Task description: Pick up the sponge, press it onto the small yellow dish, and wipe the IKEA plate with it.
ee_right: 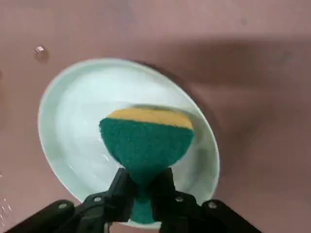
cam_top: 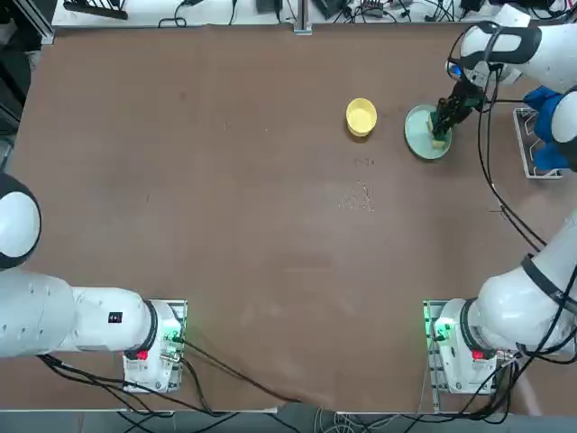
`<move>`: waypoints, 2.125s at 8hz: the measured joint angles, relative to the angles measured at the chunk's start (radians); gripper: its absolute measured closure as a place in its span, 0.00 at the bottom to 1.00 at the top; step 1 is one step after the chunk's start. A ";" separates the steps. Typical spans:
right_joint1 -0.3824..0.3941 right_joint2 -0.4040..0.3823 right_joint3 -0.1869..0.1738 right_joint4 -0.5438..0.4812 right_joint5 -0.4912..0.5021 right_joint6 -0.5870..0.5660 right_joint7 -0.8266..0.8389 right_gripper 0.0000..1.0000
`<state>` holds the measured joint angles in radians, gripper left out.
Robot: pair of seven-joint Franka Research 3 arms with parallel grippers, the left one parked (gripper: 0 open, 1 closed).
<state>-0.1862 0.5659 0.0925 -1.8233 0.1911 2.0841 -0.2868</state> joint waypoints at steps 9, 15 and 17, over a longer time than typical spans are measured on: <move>0.183 -0.259 0.009 -0.041 0.000 -0.119 0.165 0.78; 0.449 -0.414 0.016 -0.409 0.002 0.243 0.477 0.78; 0.522 -0.406 0.017 -0.478 0.002 0.363 0.592 0.78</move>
<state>0.3356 0.1596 0.1090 -2.3010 0.1932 2.4467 0.3056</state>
